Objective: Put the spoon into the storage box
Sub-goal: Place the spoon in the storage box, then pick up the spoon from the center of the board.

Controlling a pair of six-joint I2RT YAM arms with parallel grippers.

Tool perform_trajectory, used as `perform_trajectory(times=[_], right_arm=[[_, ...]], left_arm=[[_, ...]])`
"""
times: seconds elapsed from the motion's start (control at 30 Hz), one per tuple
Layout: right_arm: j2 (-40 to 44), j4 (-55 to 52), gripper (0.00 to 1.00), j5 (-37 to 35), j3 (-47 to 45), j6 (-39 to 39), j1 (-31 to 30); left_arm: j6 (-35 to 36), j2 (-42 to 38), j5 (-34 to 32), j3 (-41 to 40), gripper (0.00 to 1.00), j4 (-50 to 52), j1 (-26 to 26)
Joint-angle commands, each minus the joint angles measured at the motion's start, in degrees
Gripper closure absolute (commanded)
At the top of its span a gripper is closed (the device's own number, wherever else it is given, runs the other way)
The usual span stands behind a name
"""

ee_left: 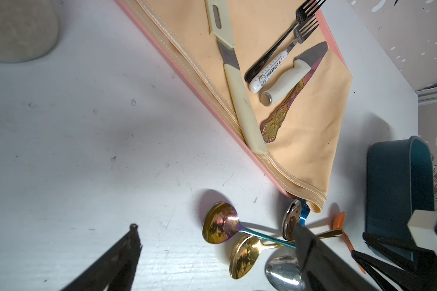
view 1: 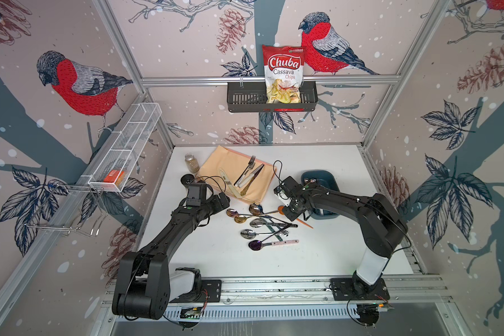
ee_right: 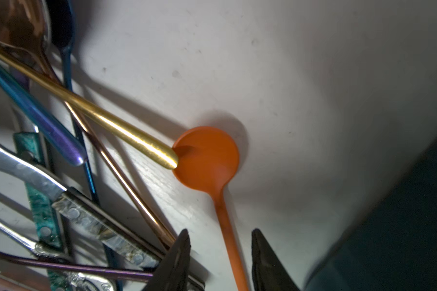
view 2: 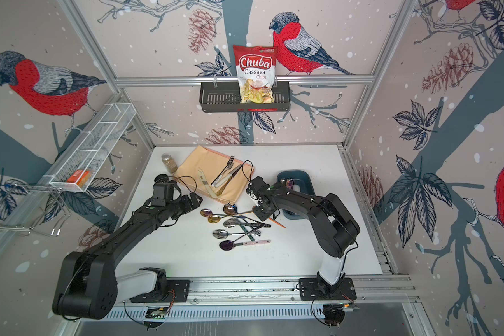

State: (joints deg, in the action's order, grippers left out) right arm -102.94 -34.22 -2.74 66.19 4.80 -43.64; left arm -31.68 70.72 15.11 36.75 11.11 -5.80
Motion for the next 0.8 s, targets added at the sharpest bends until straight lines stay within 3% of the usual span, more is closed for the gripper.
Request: perform_trajectory(times=[0.0, 0.37, 0.77], right_arm=[[-0.85, 2.57, 0.59, -0.53, -0.85, 1.19, 0.02], [-3.30, 3.65, 0.64, -0.11, -1.48, 2.27, 0.65], [-4.91, 1.92, 0.79, 3.44, -2.80, 1.88, 0.94]], left_arm=[[-0.46, 0.21, 1.31, 0.05, 0.04, -1.80, 0.18], [0.23, 0.87, 1.19, 1.46, 0.04, -1.20, 0.18], [0.80, 2.02, 1.85, 2.93, 0.04, -0.93, 0.18]])
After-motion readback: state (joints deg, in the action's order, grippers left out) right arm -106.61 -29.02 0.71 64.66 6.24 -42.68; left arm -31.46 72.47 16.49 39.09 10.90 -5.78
